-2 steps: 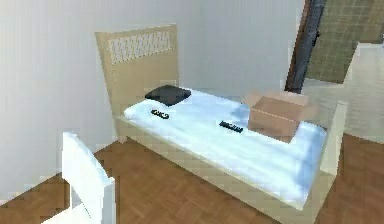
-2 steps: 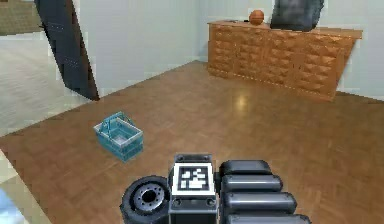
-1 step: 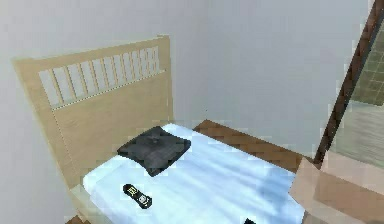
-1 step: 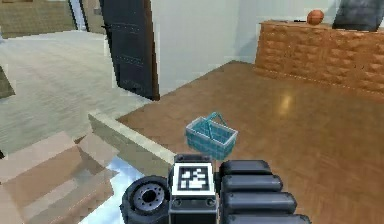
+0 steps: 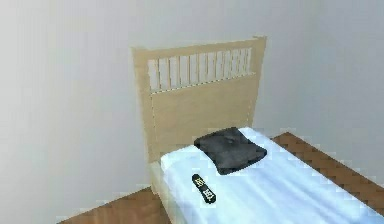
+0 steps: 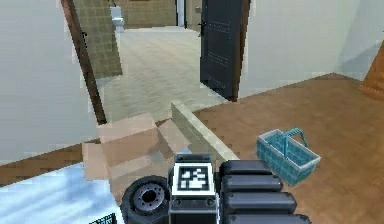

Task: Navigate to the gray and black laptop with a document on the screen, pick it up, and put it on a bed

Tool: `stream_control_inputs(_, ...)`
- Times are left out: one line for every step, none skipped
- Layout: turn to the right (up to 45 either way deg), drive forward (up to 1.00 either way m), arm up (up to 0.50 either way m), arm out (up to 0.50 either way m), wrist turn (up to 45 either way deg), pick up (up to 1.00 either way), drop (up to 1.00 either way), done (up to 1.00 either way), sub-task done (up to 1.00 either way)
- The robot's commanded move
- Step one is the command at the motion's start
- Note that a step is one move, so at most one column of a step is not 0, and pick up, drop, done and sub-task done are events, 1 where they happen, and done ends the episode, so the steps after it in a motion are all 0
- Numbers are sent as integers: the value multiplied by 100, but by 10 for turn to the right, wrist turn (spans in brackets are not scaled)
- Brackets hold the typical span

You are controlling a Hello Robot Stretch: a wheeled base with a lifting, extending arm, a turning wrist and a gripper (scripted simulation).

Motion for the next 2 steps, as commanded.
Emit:
stream_control_inputs(60, 0, 0, 0, 0, 0, 0, 0, 0)
stream_control_inputs(30, 0, 0, 0, 0, 0, 0, 0, 0)
